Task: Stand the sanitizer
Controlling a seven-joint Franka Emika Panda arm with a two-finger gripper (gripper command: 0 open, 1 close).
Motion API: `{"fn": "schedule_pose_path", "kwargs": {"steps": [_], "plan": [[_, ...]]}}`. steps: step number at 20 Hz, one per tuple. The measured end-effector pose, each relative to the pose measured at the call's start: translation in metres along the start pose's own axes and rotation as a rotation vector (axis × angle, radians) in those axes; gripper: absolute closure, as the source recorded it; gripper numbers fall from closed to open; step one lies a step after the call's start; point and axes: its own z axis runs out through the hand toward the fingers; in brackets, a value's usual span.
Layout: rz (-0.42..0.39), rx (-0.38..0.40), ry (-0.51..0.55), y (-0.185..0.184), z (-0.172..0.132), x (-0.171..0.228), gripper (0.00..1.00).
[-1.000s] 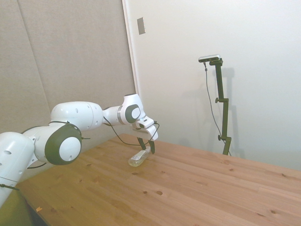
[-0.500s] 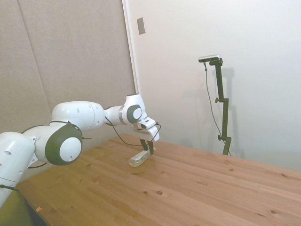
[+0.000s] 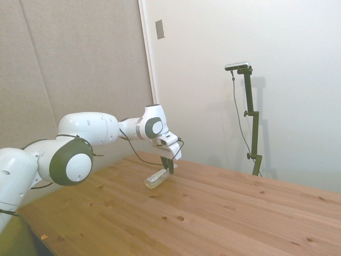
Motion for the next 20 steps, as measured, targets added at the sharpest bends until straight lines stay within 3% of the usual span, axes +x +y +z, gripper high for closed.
{"fn": "schedule_pose_path", "kwargs": {"steps": [4,9,14,20], "plan": [[0.045,0.104,0.092,0.01,-0.052,0.005,1.0],[0.07,0.183,0.241,0.032,-0.093,-0.009,1.0],[0.095,0.235,0.437,0.068,-0.107,-0.033,1.0],[0.154,0.268,0.627,0.15,-0.097,-0.047,1.0]]}}
